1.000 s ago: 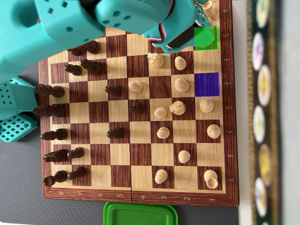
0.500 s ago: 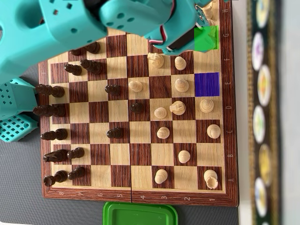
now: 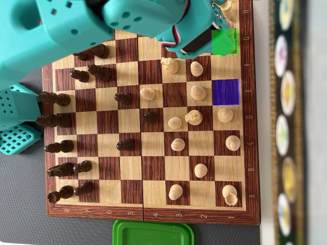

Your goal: Play chess

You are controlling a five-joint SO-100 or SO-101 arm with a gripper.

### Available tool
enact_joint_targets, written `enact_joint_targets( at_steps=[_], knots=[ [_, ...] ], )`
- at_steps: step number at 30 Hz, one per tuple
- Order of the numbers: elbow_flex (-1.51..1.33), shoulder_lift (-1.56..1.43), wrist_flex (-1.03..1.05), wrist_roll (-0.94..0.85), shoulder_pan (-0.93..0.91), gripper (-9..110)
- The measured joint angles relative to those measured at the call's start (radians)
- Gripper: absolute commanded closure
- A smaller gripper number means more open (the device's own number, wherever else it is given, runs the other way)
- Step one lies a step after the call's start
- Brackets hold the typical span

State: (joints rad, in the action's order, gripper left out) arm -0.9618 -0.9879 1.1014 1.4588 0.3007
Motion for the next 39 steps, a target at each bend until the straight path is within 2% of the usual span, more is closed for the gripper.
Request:
enact_joint_targets(
  at_steps=[23, 33, 39],
  knots=[
    [-0.227, -0.245, 0.037, 0.000, 0.006, 86],
    [-0.236, -0.268, 0.037, 0.000, 0.037, 86],
    [-0.236, -0.268, 0.037, 0.003, 0.054, 90]
  ],
)
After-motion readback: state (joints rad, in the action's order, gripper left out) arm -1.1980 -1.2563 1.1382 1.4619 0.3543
